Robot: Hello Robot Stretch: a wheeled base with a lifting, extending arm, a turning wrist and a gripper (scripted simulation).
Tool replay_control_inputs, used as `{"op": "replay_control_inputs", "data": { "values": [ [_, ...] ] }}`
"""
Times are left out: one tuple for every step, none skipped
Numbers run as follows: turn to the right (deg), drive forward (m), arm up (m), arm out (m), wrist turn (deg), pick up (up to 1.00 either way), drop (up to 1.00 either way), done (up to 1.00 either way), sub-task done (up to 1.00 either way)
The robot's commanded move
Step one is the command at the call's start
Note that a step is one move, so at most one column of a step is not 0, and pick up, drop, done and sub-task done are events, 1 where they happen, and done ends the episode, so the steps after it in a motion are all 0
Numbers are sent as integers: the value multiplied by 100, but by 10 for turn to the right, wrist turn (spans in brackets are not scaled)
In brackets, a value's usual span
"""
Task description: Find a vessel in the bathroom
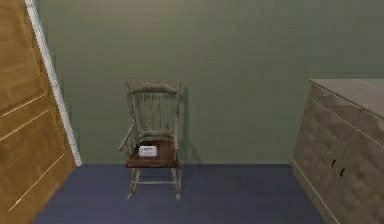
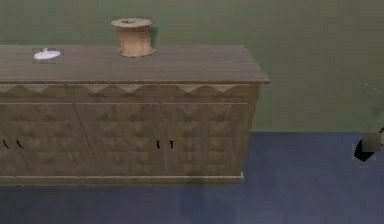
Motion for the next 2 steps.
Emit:
{"op": "replay_control_inputs", "data": {
  "values": [
    [-450,0,0,0,0,0,0,0,0],
    [-330,0,0,0,0,0,0,0,0]
  ]
}}
